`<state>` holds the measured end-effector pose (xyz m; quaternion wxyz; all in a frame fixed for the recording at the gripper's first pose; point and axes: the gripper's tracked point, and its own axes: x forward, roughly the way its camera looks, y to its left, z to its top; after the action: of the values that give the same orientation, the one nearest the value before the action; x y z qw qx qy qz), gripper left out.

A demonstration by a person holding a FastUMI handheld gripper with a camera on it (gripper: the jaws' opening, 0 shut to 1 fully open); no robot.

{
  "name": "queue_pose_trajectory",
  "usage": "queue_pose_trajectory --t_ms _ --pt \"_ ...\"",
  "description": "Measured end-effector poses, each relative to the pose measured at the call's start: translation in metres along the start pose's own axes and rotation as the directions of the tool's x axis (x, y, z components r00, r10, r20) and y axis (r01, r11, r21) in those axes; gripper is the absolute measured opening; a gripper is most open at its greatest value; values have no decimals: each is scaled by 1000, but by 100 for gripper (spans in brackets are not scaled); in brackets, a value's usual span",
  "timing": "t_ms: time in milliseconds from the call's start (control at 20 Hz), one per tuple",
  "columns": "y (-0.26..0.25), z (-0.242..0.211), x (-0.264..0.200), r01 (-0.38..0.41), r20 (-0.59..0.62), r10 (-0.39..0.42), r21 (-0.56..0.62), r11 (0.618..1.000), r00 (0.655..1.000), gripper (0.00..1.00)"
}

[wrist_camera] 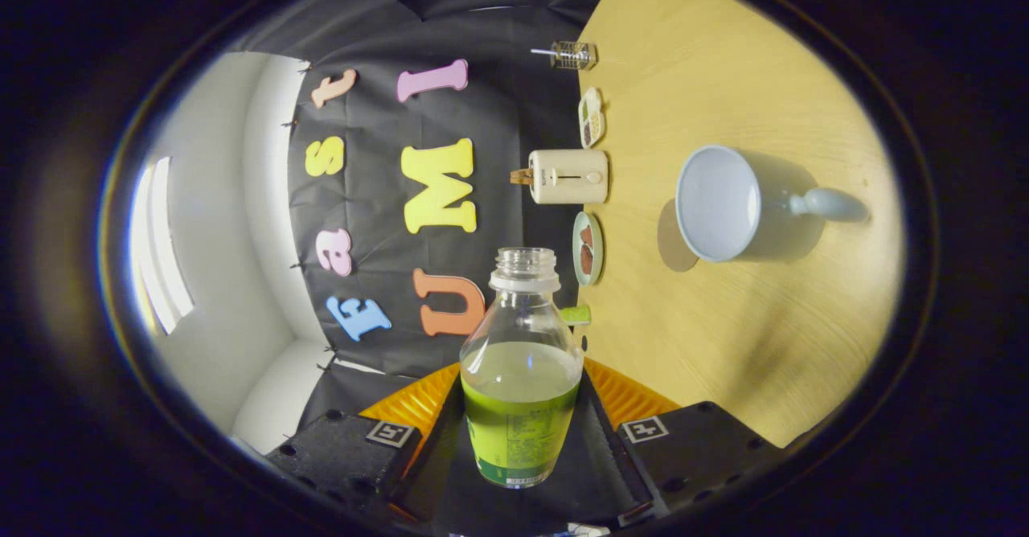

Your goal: Take the bottle from table, then pour the juice into the cup, finally place the bottle on the coaster

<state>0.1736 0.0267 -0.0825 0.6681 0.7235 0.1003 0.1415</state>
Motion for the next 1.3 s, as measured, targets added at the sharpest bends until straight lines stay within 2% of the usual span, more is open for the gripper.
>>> queue_pose_trajectory --t_ms 300,1050,1300 --pt "-1 3 2 -20 3 20 198 980 1000 78" --pt "6 7 -1 -81 -14 90 312 947 996 78" --pt "11 6 -3 -97 -23 113 369 925 993 78"
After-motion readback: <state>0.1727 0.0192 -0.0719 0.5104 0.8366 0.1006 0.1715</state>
